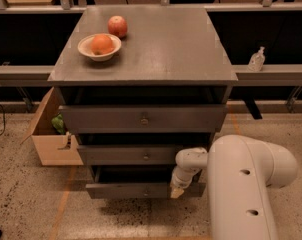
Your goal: Open bottom drawer
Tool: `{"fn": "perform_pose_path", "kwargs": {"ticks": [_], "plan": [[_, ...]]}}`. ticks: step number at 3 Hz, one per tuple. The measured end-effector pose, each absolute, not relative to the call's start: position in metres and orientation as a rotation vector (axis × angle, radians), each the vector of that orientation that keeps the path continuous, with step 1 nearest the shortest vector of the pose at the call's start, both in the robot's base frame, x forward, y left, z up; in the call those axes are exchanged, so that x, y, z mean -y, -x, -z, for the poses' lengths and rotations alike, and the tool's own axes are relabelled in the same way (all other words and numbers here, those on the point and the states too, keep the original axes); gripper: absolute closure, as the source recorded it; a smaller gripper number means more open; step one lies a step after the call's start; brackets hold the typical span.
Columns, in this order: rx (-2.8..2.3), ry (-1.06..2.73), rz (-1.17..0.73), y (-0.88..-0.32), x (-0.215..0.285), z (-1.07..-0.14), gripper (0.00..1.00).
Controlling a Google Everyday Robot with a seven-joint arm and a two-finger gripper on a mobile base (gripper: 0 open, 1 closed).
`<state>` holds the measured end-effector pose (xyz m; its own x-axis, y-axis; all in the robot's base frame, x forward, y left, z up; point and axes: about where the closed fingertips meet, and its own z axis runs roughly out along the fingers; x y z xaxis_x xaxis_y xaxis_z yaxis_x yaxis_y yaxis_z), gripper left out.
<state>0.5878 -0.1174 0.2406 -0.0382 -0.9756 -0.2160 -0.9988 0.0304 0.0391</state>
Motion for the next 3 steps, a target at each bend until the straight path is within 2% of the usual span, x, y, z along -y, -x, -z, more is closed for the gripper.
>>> {"fn": "perform_pose_path", "kwargs": {"ticks": [1,2,3], "plan": [[-2.140,2.089,-0.260,-0.579,0.114,-0.268,0.82],[-2.125,2.082,-0.199,-0.577,0.112,-0.281,1.00],[-2.108,2.064,-0.068,-0.586,0.113,-0.277,1.00]]}}
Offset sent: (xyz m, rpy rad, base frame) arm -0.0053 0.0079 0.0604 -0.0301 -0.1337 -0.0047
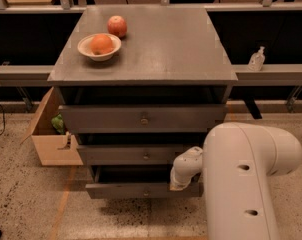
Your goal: Open bottom drawer
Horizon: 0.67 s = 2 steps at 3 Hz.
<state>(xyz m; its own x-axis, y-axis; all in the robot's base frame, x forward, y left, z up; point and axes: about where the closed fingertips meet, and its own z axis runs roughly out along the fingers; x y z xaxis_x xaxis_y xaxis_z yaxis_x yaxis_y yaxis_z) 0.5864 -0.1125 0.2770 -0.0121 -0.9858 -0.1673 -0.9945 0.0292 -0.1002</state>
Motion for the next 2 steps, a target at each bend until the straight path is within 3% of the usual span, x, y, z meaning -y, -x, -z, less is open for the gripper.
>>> {"fn": "perform_pose_path", "kwargs": {"ticks": [2], "plan": [[-2.038,1.964,0.077,-0.635,0.115,-0.262,1.00]]}}
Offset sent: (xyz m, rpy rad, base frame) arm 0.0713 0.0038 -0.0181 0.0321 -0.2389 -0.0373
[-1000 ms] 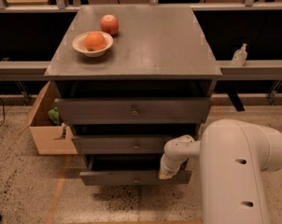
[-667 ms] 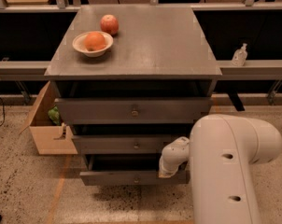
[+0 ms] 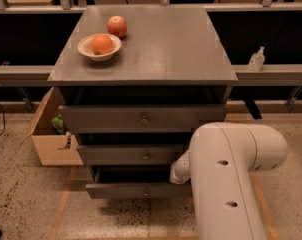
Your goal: Open bottom drawer
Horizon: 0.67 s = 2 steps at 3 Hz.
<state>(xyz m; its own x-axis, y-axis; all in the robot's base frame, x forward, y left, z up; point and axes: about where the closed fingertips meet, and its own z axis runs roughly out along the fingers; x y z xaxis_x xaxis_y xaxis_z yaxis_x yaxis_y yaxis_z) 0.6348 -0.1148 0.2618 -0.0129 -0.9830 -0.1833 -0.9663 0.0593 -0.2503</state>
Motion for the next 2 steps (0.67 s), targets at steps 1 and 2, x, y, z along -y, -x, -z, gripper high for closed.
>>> {"fn": "perform_pose_path", "kwargs": {"ticks": [1,2], "plan": [[-2.016,1.945,0.080,-0.644,0.109,-0.252,1.00],[-1.987,1.940,0.063,-0.651,0.101,-0.229,1.00]]}}
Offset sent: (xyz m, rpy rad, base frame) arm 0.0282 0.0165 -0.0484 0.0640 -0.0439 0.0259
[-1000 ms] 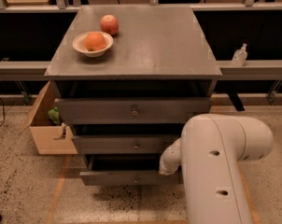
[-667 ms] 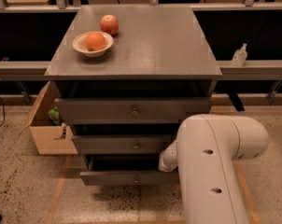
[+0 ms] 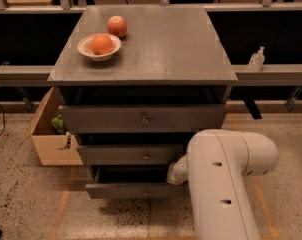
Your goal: Open bottom drawer
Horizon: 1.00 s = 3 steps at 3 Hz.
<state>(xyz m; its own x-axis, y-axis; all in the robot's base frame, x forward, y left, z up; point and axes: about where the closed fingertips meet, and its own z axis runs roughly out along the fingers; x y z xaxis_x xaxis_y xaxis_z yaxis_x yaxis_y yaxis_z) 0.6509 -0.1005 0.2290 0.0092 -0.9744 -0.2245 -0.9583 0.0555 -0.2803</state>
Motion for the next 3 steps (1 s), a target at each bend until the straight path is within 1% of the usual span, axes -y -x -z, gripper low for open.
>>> {"fn": "perform_pose_path", "kwargs": {"ticks": [3], "plan": [[-1.971,1.944,0.069,-0.673,0.096,-0.195,1.00]]}}
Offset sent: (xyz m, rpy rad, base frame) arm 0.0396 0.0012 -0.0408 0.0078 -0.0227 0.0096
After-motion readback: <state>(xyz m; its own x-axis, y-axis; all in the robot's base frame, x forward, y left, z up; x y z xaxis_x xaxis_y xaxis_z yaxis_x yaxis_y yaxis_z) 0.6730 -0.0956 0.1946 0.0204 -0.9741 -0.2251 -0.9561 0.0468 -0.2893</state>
